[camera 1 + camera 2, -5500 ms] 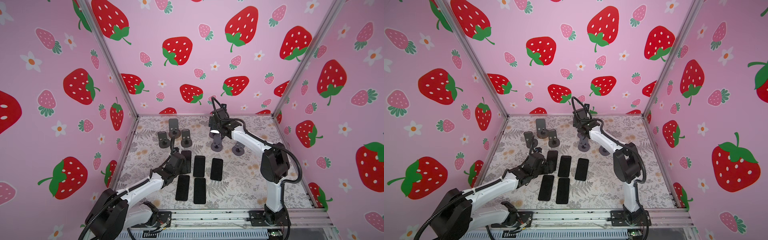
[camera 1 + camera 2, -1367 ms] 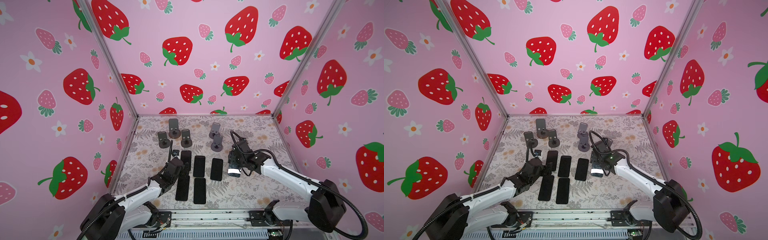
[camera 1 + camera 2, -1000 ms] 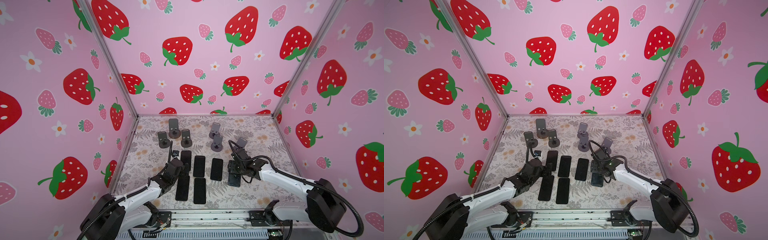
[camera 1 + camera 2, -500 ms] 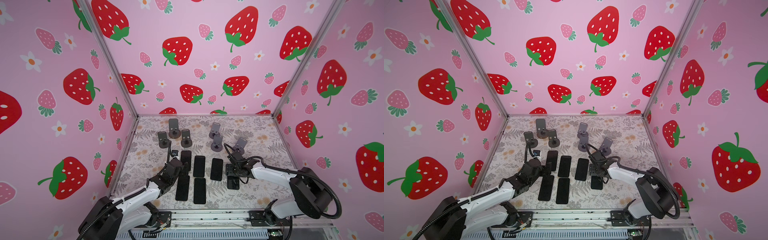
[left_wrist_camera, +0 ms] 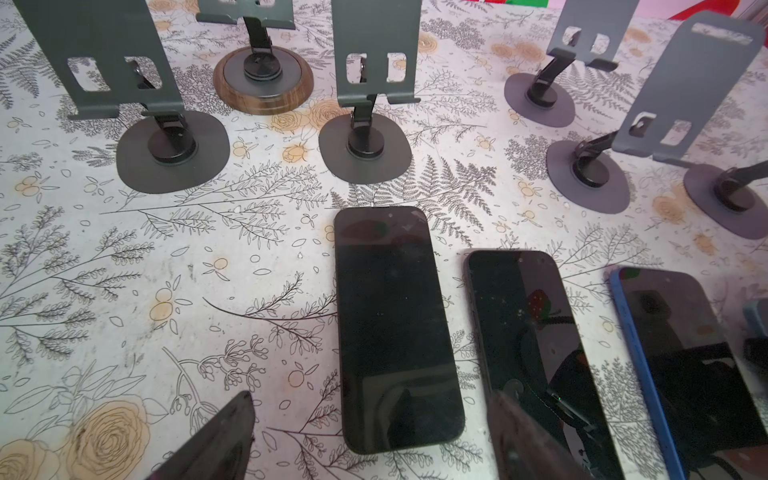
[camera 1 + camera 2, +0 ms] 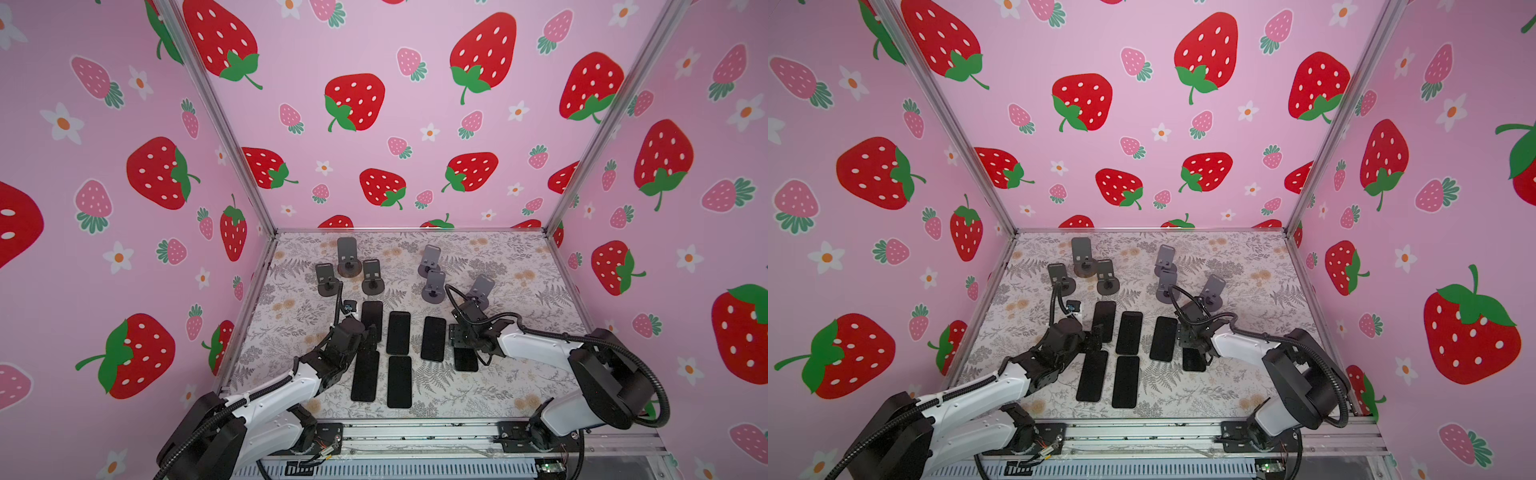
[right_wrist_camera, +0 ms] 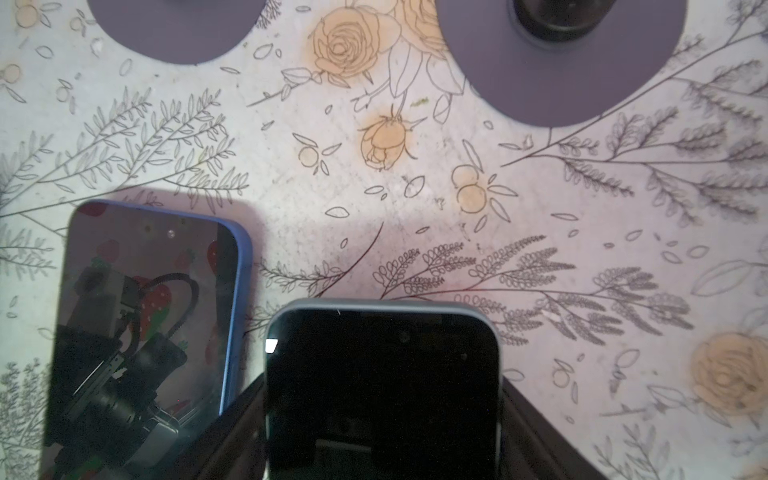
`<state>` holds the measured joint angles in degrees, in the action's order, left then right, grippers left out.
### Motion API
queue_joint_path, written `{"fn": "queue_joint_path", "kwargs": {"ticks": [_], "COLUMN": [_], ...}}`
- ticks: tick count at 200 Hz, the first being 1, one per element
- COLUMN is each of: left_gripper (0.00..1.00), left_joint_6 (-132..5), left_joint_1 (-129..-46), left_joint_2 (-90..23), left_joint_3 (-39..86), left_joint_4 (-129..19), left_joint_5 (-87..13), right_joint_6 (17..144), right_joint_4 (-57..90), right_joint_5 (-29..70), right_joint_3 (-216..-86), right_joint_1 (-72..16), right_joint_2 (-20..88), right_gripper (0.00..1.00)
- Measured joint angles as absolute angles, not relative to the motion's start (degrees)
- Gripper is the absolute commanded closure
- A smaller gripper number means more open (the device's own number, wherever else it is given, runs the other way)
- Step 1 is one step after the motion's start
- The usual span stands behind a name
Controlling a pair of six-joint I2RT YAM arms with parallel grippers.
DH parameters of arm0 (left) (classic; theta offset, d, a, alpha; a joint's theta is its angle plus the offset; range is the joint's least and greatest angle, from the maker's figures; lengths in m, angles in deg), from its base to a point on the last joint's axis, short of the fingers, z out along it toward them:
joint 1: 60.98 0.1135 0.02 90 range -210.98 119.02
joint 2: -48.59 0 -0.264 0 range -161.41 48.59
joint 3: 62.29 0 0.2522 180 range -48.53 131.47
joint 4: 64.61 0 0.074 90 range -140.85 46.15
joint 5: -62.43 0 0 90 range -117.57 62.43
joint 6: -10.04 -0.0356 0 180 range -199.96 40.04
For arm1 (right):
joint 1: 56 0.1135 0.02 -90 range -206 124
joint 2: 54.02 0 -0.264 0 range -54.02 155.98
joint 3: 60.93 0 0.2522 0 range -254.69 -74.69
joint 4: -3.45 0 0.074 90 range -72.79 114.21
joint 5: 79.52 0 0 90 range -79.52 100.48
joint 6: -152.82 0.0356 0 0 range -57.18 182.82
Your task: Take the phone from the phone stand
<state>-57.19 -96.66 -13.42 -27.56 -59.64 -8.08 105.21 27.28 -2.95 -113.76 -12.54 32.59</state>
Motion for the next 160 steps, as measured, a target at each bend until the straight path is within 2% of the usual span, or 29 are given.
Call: {"fn": "queue_joint_path", "kwargs": {"ticks": [74,125,136,154,157,160], "left_gripper": [0.11,0.11,0.11,0.11,0.1,0.03], "left_joint_6": [-57.19,-55.75,-55.45,-55.53,-55.53,-55.55], "left_joint_1": [-96.69,-96.69,-96.69,-96.69,-96.69,-96.69], "left_joint_2": [-13.93,-11.74,-10.02,-5.91,-5.01,-4.35], "left_joint_3": [-27.56,-27.41,-27.12,-26.14,-25.97,-25.81], "left_joint_4": [-59.64,-54.99,-52.61,-49.15,-48.78,-48.54], "left_joint_5": [-8.02,-4.89,-3.87,-2.73,-2.42,-2.18], "right_joint_6": [104.75,104.99,104.75,103.22,102.9,102.24], "right_joint_4": [26.43,32.22,33.18,33.11,33.0,32.83], "right_joint_5": [-3.48,-4.24,-5.53,-8.22,-8.62,-9.07], "right_joint_3": [-113.87,-116.58,-117.6,-119.66,-119.96,-120.25], "right_joint_1": [-13.02,-13.26,-13.26,-13.26,-13.26,-13.26], "right_joint_2": [33.09,29.44,26.53,21.25,20.46,19.72], "right_gripper": [0.2,0.07,0.0,0.0,0.0,0.0]}}
